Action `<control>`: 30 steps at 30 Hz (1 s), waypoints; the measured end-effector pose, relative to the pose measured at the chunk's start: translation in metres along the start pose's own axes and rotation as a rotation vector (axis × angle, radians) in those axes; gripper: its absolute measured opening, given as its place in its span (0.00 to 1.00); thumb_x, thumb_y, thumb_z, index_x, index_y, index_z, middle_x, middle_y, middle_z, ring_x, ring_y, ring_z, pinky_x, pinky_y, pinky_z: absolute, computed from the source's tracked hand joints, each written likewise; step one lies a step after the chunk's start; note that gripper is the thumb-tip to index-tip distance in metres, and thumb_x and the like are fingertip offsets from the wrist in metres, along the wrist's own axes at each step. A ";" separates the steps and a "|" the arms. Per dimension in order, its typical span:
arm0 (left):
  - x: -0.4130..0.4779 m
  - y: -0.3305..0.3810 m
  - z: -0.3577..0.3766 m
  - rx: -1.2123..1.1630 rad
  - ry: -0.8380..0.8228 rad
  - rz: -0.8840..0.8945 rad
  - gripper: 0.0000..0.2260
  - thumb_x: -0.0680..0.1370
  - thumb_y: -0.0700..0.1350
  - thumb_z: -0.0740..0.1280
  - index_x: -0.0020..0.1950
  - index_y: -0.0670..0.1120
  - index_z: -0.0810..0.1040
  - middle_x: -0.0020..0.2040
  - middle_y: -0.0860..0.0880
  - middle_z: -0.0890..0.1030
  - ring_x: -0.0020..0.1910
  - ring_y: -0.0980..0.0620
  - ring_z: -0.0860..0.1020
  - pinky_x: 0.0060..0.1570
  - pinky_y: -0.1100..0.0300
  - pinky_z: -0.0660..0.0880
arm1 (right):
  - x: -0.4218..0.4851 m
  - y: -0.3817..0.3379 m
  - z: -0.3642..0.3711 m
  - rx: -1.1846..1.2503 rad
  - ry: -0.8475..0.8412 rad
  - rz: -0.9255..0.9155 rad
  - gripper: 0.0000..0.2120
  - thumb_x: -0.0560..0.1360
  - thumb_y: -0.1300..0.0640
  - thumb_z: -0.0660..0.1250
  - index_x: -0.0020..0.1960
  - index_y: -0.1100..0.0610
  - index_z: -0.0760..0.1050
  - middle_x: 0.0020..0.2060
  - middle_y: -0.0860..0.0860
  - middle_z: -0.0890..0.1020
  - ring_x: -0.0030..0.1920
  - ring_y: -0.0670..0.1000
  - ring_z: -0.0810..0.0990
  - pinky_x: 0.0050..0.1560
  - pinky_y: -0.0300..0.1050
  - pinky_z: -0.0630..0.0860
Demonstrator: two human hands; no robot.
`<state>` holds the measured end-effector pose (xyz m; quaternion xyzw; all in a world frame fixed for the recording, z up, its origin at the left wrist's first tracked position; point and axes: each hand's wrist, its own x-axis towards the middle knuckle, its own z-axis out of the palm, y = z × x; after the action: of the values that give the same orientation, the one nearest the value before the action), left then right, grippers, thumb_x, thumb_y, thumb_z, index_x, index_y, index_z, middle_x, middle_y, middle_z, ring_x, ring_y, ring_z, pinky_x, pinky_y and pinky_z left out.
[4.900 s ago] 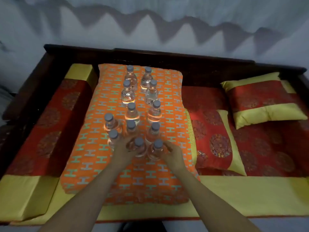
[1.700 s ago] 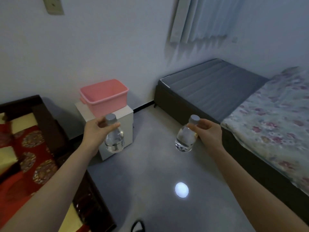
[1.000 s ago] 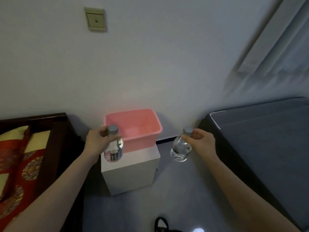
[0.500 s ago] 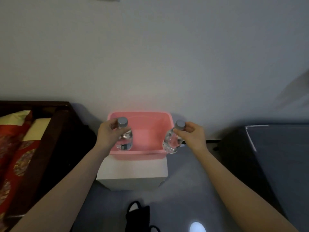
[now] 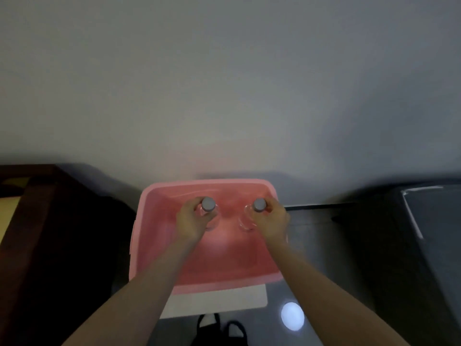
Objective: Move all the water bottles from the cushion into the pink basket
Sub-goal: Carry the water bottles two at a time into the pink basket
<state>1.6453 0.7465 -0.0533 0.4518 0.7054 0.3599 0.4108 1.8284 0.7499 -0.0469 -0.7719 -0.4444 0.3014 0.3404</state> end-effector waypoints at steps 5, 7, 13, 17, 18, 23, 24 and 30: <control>0.025 -0.027 0.020 0.034 -0.024 -0.006 0.14 0.68 0.43 0.77 0.52 0.48 0.82 0.52 0.47 0.84 0.53 0.47 0.80 0.56 0.52 0.74 | 0.024 0.021 0.035 -0.030 0.016 0.027 0.06 0.64 0.57 0.72 0.40 0.54 0.77 0.32 0.48 0.81 0.36 0.53 0.79 0.37 0.45 0.75; 0.031 -0.033 0.029 0.025 0.007 -0.013 0.15 0.68 0.41 0.77 0.53 0.46 0.82 0.53 0.46 0.84 0.53 0.48 0.80 0.54 0.58 0.73 | 0.028 0.029 0.042 0.002 0.000 0.010 0.07 0.64 0.57 0.72 0.40 0.51 0.76 0.30 0.43 0.78 0.33 0.45 0.77 0.34 0.39 0.71; 0.039 -0.039 0.058 -0.035 0.036 0.014 0.16 0.67 0.36 0.76 0.54 0.41 0.82 0.52 0.46 0.82 0.51 0.49 0.78 0.48 0.73 0.68 | 0.036 0.050 0.055 0.037 -0.070 -0.044 0.10 0.65 0.57 0.76 0.43 0.49 0.77 0.34 0.42 0.80 0.35 0.38 0.77 0.37 0.32 0.72; 0.042 -0.038 0.075 -0.075 0.024 0.035 0.15 0.66 0.34 0.76 0.52 0.40 0.81 0.49 0.48 0.80 0.47 0.50 0.76 0.45 0.79 0.66 | 0.039 0.057 0.057 0.046 -0.091 -0.039 0.09 0.68 0.57 0.75 0.44 0.53 0.77 0.35 0.42 0.79 0.36 0.39 0.77 0.38 0.33 0.71; 0.043 -0.039 0.078 -0.077 0.018 0.032 0.16 0.66 0.35 0.77 0.52 0.40 0.81 0.50 0.48 0.81 0.47 0.51 0.77 0.45 0.79 0.66 | 0.040 0.056 0.057 0.052 -0.087 -0.042 0.08 0.69 0.58 0.75 0.44 0.53 0.77 0.35 0.42 0.79 0.36 0.38 0.77 0.38 0.33 0.70; 0.045 -0.045 0.090 -0.116 -0.040 0.014 0.18 0.66 0.37 0.78 0.54 0.39 0.81 0.55 0.45 0.82 0.50 0.53 0.78 0.46 0.77 0.68 | 0.049 0.046 0.052 0.122 -0.124 -0.040 0.19 0.67 0.62 0.75 0.45 0.40 0.75 0.37 0.39 0.81 0.38 0.37 0.78 0.40 0.29 0.71; 0.046 -0.045 0.090 -0.133 -0.058 0.012 0.18 0.66 0.37 0.78 0.55 0.41 0.81 0.55 0.46 0.82 0.50 0.55 0.78 0.46 0.78 0.68 | 0.050 0.044 0.050 0.160 -0.146 -0.034 0.22 0.66 0.63 0.76 0.44 0.36 0.74 0.37 0.35 0.81 0.39 0.35 0.78 0.41 0.25 0.70; 0.053 -0.043 0.079 -0.292 -0.188 0.014 0.22 0.64 0.35 0.78 0.53 0.55 0.82 0.51 0.60 0.84 0.51 0.65 0.80 0.50 0.72 0.73 | 0.051 0.042 0.050 0.422 -0.148 0.066 0.24 0.66 0.71 0.74 0.53 0.48 0.78 0.48 0.41 0.82 0.47 0.33 0.79 0.49 0.29 0.73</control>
<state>1.6880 0.7925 -0.1368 0.4241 0.6008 0.4177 0.5336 1.8312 0.7924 -0.1178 -0.6735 -0.3696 0.4546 0.4507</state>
